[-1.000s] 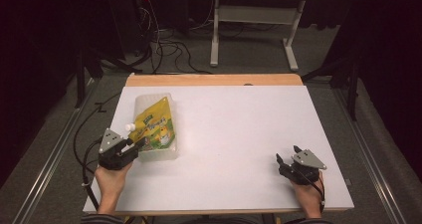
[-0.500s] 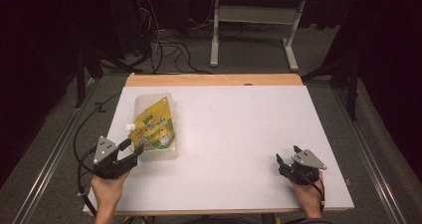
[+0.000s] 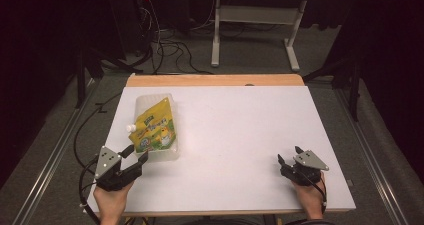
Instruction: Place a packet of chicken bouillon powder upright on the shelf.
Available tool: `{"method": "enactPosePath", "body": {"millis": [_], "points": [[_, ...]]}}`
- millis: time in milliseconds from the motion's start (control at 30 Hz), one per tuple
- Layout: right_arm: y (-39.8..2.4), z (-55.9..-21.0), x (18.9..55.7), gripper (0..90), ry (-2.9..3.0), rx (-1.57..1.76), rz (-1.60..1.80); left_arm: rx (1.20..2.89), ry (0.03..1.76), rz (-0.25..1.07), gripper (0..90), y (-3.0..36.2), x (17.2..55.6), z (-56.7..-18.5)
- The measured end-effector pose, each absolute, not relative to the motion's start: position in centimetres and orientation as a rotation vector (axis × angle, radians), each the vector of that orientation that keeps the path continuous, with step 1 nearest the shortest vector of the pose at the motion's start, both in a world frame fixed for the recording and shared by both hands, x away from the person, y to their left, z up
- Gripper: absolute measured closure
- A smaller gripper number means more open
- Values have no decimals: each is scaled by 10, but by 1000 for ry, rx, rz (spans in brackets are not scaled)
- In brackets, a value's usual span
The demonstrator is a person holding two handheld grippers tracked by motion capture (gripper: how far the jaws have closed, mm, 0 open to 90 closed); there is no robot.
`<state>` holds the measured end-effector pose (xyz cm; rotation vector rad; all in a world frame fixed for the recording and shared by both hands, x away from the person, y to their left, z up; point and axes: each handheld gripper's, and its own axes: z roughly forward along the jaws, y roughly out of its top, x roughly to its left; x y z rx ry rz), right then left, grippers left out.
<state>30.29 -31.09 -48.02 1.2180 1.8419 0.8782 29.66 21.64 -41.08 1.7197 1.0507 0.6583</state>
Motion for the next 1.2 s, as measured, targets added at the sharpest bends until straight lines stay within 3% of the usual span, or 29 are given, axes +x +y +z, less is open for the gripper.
{"method": "enactPosePath", "body": {"millis": [1200], "points": [[-312, -480, 302, 332, 1836, 1216, 889, 1820, 902, 499, 423, 144, 308, -424]]}}
